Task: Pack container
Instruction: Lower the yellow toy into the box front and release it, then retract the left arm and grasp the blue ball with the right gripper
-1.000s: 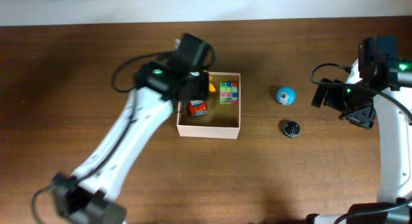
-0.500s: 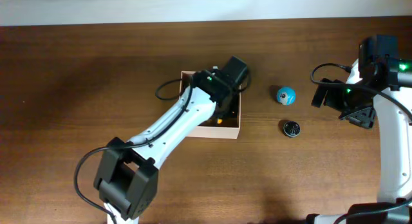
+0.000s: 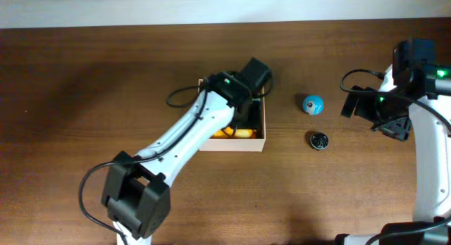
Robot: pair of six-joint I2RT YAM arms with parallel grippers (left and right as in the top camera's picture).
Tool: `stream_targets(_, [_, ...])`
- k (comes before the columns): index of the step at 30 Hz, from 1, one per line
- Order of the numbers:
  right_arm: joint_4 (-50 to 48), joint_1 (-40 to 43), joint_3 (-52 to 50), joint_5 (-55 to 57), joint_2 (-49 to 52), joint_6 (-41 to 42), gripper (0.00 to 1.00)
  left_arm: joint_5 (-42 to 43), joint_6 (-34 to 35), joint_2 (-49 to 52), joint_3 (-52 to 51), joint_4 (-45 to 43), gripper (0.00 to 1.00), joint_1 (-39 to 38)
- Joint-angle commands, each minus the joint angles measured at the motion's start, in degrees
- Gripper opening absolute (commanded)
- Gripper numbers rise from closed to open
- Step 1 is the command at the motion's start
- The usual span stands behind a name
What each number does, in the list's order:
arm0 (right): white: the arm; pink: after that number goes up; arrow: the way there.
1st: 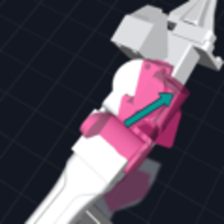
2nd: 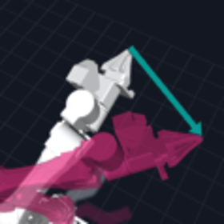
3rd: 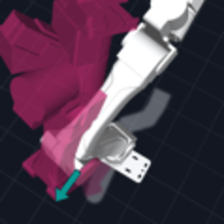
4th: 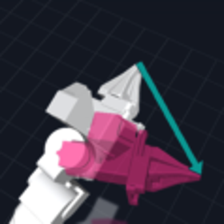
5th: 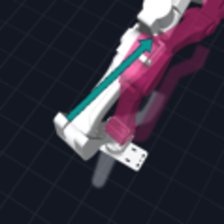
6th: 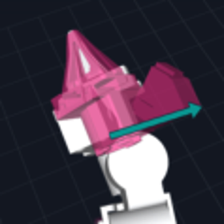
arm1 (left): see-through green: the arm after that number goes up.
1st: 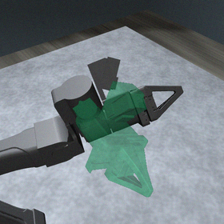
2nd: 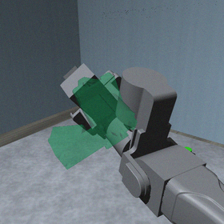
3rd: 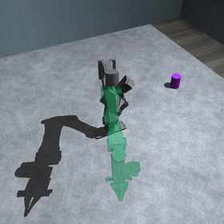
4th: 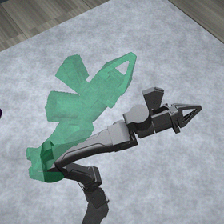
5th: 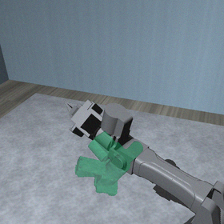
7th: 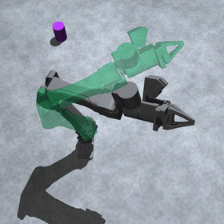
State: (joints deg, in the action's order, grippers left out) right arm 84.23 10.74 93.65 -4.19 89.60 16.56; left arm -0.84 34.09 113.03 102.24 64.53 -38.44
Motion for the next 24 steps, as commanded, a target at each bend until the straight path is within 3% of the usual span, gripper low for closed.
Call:
stream_targets(1, [0.0,0.15,0.7,-0.13,-0.83,0.46,0.99,-0.52,-2.03,-4.13,4.81,1.27,0.62,2.23])
stream_targets(3, [-0.17,0.15,0.7,-0.13,-0.85,0.44,0.99,-2.43,-2.93,-5.79,6.73,2.47,0.62,3.34])
stream_targets(8, [-3.54,0.15,0.7,-0.37,-0.74,-1.27,0.99,-12.7,-3.21,-11.04,9.73,6.91,0.85,8.5])
stream_targets(14, [-8.66,-1.27,0.7,-3.13,1.7,-4.24,0.99,-13.16,-11.8,-15.85,9.81,10.21,0.86,23.76])
stream_targets(17, [-10.16,-3.37,0.7,-2.99,5.03,-5.88,0.99,-12.96,-13.51,-15.98,9.77,12.24,0.87,32.06])
stream_targets(19, [-11.39,-5.05,0.7,-2.47,8.81,-5.84,0.98,-12.92,-14.49,-15.52,9.55,13.2,0.94,38.03])
stream_targets(22, [-13.66,-6.56,0.7,-1.62,14.12,-5.81,1.0,-12.94,-14.47,-15.21,9.18,13.77,1.0,43.1])
stream_targets(24, [-15.72,-7.15,0.7,-1.16,17.09,-5.84,0.95,-12.94,-14.47,-15.1,9.11,14.27,0.99,45.77])
